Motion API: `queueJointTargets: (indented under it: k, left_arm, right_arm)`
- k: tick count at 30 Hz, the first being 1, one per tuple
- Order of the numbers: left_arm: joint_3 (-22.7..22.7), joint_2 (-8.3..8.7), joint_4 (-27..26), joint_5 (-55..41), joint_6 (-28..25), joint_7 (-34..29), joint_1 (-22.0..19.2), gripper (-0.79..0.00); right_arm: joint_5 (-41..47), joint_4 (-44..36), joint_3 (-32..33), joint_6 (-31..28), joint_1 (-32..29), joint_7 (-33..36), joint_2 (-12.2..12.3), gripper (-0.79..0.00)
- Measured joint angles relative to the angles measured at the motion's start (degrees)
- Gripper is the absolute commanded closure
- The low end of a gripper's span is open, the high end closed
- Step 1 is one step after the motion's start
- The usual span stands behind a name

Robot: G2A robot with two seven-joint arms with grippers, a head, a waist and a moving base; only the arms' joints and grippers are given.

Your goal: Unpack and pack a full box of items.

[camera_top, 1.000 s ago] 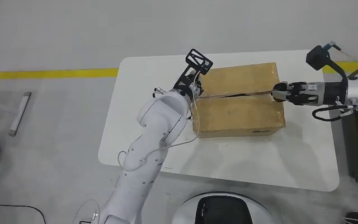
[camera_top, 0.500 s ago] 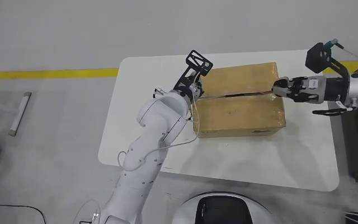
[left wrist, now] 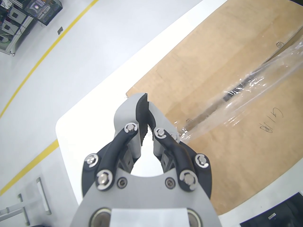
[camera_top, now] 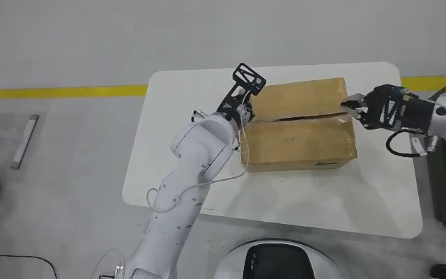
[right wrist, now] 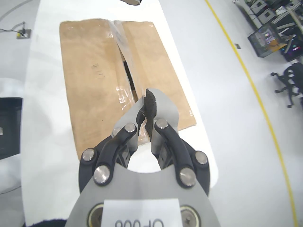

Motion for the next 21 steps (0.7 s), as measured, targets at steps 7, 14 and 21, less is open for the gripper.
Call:
queueJointTargets:
  k: [7, 14, 21]
  left_arm:
    - [-0.07, -0.12, -0.27, -2.59, -0.86, -1.03, 0.23, 0.0]
    - [-0.31, -0.12, -0.49, -4.03, -0.98, -1.75, 0.63, 0.0]
    - [-0.19, -0.11, -0.44, -4.83, -1.62, -1.98, 0.73, 0.0]
  right_arm:
    - [-20.42, -0.07, -1.17, 4.25, -4.22, -19.73, -0.42, 0.0]
    - [-20.53, -0.52, -1.28, 4.06, -4.49, -17.48, -0.4, 0.0]
    - [-31.09, -3.37, -0.45, 3.22, -6.78, -21.02, 0.15, 0.0]
